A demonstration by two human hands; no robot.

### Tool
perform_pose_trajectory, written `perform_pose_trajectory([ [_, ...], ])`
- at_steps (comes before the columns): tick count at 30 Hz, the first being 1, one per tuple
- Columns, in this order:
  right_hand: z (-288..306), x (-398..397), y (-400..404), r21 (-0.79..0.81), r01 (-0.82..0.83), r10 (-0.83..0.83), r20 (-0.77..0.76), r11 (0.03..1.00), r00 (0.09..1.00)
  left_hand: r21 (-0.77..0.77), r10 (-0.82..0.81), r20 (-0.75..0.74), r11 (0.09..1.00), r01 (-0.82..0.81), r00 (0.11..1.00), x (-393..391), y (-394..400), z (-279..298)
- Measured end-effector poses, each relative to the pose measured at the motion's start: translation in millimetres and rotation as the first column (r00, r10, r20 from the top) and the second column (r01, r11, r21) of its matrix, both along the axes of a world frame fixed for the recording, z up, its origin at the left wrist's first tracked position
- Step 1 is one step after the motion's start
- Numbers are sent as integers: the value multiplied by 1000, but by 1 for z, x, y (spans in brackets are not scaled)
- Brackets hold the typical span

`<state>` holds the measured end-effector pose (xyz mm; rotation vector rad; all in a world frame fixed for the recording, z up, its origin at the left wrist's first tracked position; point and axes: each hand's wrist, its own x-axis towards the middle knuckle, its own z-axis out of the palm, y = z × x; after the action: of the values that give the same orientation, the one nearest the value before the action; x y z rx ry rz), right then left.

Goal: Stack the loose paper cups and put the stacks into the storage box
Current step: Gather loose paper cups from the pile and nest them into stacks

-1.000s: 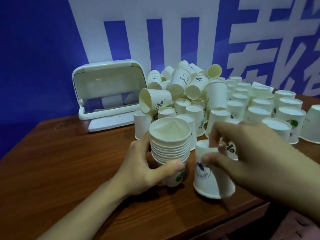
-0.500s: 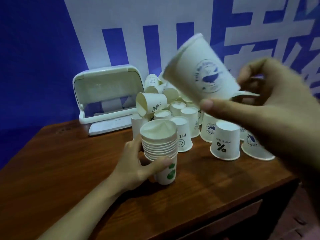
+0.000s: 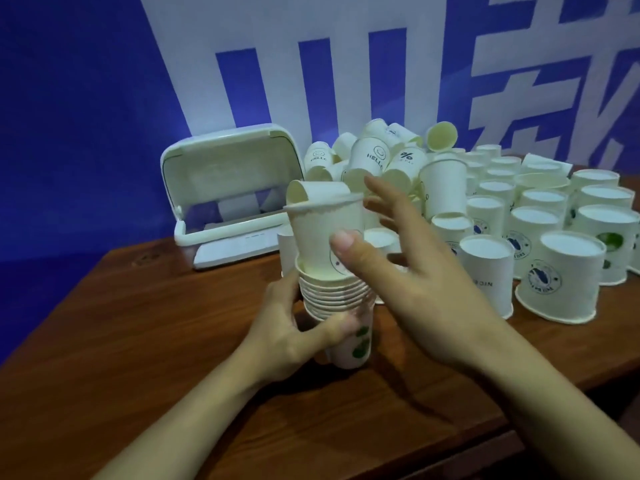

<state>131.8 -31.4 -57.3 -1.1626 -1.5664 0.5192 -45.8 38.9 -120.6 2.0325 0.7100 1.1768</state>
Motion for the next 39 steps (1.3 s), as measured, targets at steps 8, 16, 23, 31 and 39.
perform_pose_trajectory([
  [8,-13,-3,18,228,-31,-26,246,973,969,8,-25,108,1000,24,994,2,1,-2],
  [16,-16,24,-3,276,118,-203,302,954,932,22,6,207,1000,-11,978,3,-7,10],
  [23,-5,74,-15,-54,648,-271,879,760,392,28,30,178,999,-36,984,3,-5,9],
  [31,1,77,-25,-32,570,-386,704,821,596,38,47,164,998,-54,985,2,-5,11],
  [39,32,48,-35,43,264,-261,-65,963,963,17,45,136,999,-48,990,0,-2,10],
])
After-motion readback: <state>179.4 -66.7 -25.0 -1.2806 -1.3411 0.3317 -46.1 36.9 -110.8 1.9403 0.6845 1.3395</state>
